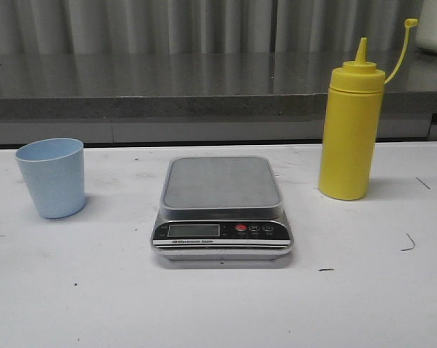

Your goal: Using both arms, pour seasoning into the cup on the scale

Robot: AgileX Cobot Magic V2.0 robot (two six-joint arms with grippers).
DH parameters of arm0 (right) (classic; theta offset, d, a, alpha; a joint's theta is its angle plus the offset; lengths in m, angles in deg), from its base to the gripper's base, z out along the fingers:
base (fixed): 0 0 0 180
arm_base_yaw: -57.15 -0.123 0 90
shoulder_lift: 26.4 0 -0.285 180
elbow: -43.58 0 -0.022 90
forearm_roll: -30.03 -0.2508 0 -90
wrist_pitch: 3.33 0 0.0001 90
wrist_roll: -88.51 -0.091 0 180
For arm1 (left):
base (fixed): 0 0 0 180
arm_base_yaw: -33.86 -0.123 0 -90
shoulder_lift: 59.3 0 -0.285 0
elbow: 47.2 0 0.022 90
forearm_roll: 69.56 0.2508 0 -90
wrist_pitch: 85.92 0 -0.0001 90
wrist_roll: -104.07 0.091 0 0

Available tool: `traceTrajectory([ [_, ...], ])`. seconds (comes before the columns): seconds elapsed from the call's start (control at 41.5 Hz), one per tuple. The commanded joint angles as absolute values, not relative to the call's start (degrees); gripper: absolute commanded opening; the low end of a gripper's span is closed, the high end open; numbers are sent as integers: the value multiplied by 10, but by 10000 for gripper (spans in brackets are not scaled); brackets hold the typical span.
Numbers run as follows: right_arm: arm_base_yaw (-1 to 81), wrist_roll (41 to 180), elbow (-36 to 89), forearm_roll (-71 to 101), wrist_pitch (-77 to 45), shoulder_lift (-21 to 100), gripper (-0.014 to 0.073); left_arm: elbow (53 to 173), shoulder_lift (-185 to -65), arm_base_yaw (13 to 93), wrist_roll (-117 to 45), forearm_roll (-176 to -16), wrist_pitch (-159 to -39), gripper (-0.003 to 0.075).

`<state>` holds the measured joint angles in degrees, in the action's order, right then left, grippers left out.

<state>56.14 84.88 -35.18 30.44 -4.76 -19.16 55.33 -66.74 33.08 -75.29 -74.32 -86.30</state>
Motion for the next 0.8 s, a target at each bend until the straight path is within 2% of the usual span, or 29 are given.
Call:
traceTrajectory([
  [0.0,564,850,-348,308,-2,-201,-119,540,-659,330,-752,-748,-815,-20],
  [0.603,564,850,-348,308,8,-201,-119,540,-659,330,-752,-748,-814,-20],
  [0.772,564,850,-333,309,-5,-201,-119,554,-659,330,-752,-748,-783,-20],
])
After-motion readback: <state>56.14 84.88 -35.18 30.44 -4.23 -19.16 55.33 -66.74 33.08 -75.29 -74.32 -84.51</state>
